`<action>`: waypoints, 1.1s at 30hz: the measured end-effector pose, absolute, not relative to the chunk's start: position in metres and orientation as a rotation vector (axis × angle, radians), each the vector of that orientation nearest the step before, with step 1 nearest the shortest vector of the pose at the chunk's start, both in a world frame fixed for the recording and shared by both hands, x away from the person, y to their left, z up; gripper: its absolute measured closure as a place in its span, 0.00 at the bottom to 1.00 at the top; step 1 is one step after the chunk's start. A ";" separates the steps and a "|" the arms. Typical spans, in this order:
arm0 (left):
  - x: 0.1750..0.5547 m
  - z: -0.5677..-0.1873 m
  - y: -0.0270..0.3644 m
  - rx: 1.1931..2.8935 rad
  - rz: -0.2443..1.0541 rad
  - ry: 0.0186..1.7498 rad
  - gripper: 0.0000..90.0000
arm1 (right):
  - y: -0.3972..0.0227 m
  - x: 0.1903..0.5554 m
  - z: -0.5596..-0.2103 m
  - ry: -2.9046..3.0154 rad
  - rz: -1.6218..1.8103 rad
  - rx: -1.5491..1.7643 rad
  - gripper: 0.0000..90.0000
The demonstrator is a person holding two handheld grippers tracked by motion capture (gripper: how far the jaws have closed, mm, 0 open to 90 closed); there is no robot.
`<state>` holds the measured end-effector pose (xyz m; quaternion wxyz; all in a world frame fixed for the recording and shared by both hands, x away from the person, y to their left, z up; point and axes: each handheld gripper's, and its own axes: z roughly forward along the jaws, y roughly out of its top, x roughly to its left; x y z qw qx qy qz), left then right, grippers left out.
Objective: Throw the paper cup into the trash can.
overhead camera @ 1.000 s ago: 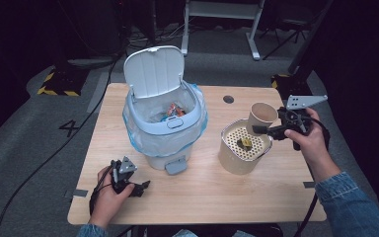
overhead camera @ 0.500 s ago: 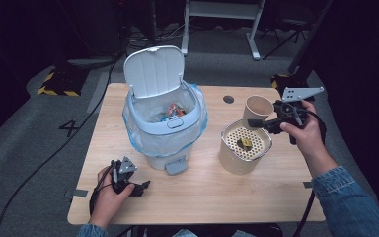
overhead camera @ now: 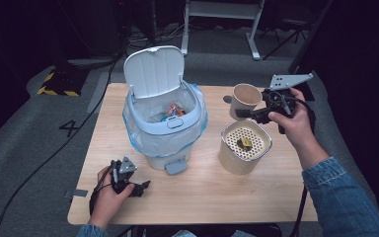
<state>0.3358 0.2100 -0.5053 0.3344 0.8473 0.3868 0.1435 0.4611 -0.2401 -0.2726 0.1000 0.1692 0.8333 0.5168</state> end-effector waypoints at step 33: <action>0.336 -0.505 0.210 2.213 0.373 1.006 0.07 | -0.124 0.486 -0.244 2.367 1.700 0.501 0.33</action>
